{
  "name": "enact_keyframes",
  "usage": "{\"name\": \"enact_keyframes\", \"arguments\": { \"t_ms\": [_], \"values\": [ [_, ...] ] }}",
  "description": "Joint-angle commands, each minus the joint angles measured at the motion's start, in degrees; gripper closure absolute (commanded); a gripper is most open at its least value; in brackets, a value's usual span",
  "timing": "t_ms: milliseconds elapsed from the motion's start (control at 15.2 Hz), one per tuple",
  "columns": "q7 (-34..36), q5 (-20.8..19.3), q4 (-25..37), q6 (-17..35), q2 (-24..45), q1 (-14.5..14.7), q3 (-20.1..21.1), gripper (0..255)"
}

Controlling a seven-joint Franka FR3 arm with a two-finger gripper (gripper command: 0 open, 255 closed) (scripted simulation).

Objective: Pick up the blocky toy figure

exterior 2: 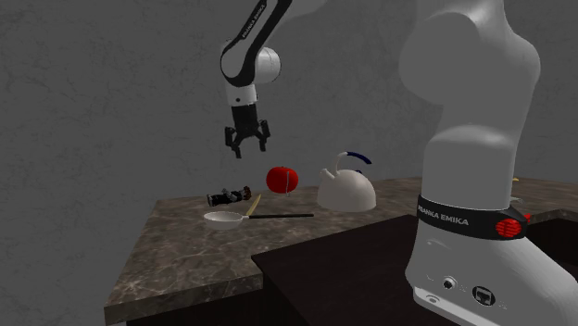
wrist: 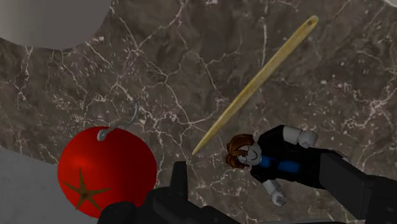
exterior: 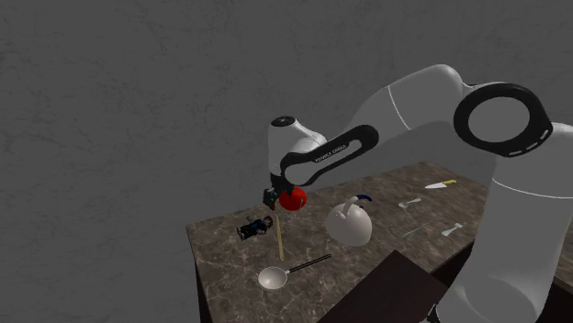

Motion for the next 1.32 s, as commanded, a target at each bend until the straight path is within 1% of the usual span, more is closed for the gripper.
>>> {"name": "enact_keyframes", "arguments": {
  "t_ms": [0,330,726,1254],
  "values": [
    [1.0,-2.5,3.8,0.6,4.6,0.8,-0.4,0],
    [3.0,-7.3,14.5,0.7,15.9,3.9,-1.9,0],
    [2.9,-10.8,30.4,-1.1,30.1,7.9,-3.7,0],
    [4.4,-12.0,31.6,1.9,34.3,8.6,-4.8,0]
  ]
}}
